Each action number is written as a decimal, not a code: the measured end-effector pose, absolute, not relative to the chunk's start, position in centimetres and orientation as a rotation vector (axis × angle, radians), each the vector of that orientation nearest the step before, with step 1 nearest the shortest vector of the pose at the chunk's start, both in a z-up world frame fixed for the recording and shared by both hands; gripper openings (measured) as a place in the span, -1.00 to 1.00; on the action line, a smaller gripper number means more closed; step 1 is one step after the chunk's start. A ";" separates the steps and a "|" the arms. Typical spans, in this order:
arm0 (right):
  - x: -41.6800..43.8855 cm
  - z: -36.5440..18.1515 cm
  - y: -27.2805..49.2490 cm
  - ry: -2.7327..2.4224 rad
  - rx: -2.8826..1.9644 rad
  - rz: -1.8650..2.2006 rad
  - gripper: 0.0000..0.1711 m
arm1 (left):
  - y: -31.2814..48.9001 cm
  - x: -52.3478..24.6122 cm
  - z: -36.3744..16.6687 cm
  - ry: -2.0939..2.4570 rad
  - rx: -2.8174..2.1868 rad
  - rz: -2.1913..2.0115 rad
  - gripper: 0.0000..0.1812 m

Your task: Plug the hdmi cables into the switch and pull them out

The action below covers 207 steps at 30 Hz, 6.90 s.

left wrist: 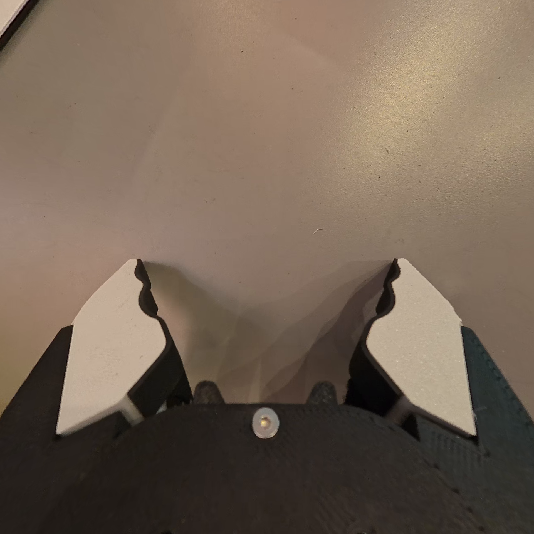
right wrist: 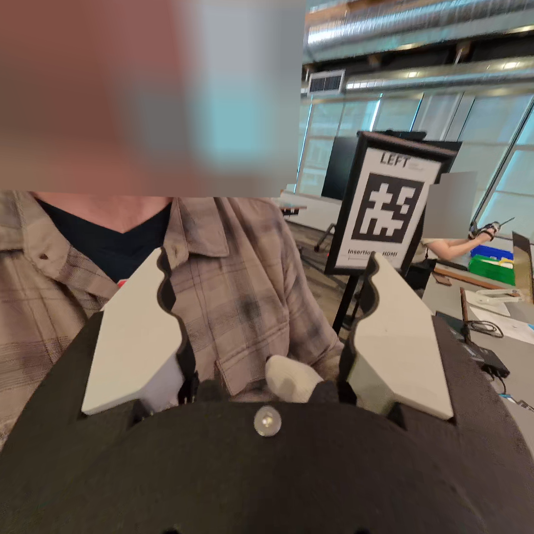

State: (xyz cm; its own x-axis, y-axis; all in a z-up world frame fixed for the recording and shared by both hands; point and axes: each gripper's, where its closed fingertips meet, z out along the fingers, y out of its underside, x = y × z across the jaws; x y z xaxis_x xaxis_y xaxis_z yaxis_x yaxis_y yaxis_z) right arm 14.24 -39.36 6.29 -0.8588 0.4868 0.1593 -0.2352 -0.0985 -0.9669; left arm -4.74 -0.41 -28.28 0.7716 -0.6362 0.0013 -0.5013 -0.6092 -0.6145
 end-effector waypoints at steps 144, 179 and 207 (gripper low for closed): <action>8.2 -1.5 -1.4 -0.776 -1.145 0.677 -0.57 | -0.4 -4.7 -28.3 0.846 -2.356 -0.292 0.61; 7.0 2.2 -12.2 -0.949 -0.830 1.538 -0.81 | -0.4 -4.7 -28.3 0.846 -2.356 -0.292 0.61; 13.1 5.1 -32.0 -1.469 -0.183 2.157 -0.35 | -0.4 -4.7 -28.3 0.846 -2.356 -0.292 0.61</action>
State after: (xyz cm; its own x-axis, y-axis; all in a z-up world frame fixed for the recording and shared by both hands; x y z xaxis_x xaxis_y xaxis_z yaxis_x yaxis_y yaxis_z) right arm 13.06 -32.02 5.15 -0.8561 0.4868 0.1738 -0.3401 -0.2774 -0.8985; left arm -4.70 -0.41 -28.29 0.7715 -0.6362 0.0013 -0.5013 -0.6092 -0.6145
